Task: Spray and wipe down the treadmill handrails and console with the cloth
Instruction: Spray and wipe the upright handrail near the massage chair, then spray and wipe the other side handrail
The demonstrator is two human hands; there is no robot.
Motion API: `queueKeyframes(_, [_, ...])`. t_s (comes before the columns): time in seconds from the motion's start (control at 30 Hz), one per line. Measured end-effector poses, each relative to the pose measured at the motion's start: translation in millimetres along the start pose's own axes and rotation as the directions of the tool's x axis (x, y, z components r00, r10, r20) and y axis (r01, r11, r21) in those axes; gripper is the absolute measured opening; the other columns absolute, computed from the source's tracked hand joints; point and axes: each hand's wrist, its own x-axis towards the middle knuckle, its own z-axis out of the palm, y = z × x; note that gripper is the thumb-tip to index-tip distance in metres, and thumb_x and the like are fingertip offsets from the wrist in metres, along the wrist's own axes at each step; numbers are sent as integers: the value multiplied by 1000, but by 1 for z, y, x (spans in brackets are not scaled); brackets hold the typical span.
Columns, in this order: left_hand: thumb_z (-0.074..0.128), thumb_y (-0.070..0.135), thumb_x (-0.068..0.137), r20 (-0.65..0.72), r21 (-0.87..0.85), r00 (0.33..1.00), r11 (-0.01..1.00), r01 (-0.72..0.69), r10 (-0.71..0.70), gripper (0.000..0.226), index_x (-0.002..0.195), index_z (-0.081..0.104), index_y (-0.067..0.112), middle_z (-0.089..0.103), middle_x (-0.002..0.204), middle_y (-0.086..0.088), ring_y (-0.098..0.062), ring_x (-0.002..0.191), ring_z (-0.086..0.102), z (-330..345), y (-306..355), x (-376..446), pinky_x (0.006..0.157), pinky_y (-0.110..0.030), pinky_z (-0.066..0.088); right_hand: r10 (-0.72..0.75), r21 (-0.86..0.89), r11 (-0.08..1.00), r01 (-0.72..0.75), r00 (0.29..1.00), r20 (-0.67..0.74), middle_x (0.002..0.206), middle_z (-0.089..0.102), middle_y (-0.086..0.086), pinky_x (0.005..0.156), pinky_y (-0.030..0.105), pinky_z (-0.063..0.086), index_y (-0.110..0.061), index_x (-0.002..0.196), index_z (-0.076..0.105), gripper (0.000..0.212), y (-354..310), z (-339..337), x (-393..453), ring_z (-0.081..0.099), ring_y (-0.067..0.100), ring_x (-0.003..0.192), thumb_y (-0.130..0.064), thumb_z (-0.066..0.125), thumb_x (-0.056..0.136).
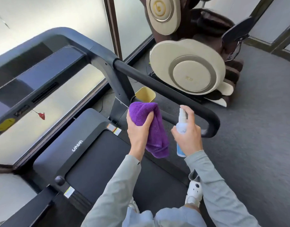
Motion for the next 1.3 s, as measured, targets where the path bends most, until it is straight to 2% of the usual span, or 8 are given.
queueKeyframes(0.2, [67, 74, 55, -106, -60, 994, 998, -14, 8, 100, 143, 37, 36, 58, 129, 11, -13, 118, 55, 88, 11, -11, 106, -39, 42, -138, 24, 990, 136, 988, 76, 94, 68, 7, 71, 32, 42, -22, 137, 47, 69, 40, -57, 37, 58, 35, 73, 1, 64, 75])
queueKeyframes(0.4, [70, 72, 54, -340, -190, 936, 981, 24, -88, 104, 145, 31, 40, 53, 115, 18, -15, 113, 54, 156, 3, -26, 107, -40, 42, -281, 79, 960, 270, 904, 323, 87, 65, 5, 71, 40, 45, -25, 136, 45, 67, 91, -122, 89, 53, 31, 66, -2, 63, 76])
queueKeyframes(0.47, [71, 71, 59, -393, -145, 915, 989, 33, -88, 101, 145, 25, 47, 46, 105, 23, -14, 107, 50, 172, 6, -25, 107, -39, 40, -295, 96, 955, 280, 880, 372, 76, 61, 4, 70, 41, 48, -26, 136, 44, 67, 103, -136, 109, 53, 33, 64, -1, 62, 76])
queueKeyframes(0.6, [76, 62, 64, -432, -89, 894, 992, 93, -123, 106, 150, 19, 39, 54, 131, 3, -22, 120, 52, 203, 18, -12, 108, -39, 39, -315, 149, 949, 278, 829, 461, 72, 59, 3, 71, 46, 53, -33, 135, 41, 68, 112, -143, 142, 58, 37, 62, -2, 61, 77])
queueKeyframes(0.77, [75, 48, 68, -553, -15, 821, 986, 164, -144, 90, 145, 28, 38, 48, 106, 7, -27, 115, 53, 213, 15, 3, 90, -28, 35, -385, 244, 922, 301, 783, 489, 71, 59, 3, 69, 47, 55, -35, 133, 41, 67, 111, -129, 177, 61, 39, 59, -2, 63, 79])
queueKeyframes(0.9, [74, 49, 70, -571, 17, 810, 984, 180, -138, 89, 145, 27, 38, 59, 124, 0, -27, 114, 54, 216, 13, 3, 97, -33, 40, -474, 318, 879, 355, 725, 499, 70, 60, 11, 66, 50, 55, -31, 133, 42, 66, 108, -115, 196, 61, 37, 55, 0, 63, 78])
queueKeyframes(1.17, [74, 51, 61, -645, 57, 755, 977, 204, -120, 80, 132, 45, 31, 63, 117, 2, -25, 111, 57, 223, 17, 0, 92, -31, 44, -726, 556, 687, 468, 472, 500, 55, 52, 15, 52, 9, 42, -29, 133, 44, 68, 132, -78, 239, 50, 19, 50, 2, 66, 76])
queueKeyframes(1.3, [77, 42, 61, -676, 84, 737, 994, 70, 5, 55, 110, 63, 23, 69, 102, 0, -20, 96, 65, 236, 9, -16, 82, -30, 52, -840, 697, 543, 469, 320, 439, 60, 56, 15, 55, 14, 48, -18, 134, 45, 65, 174, -49, 258, 51, 17, 45, 3, 65, 76])
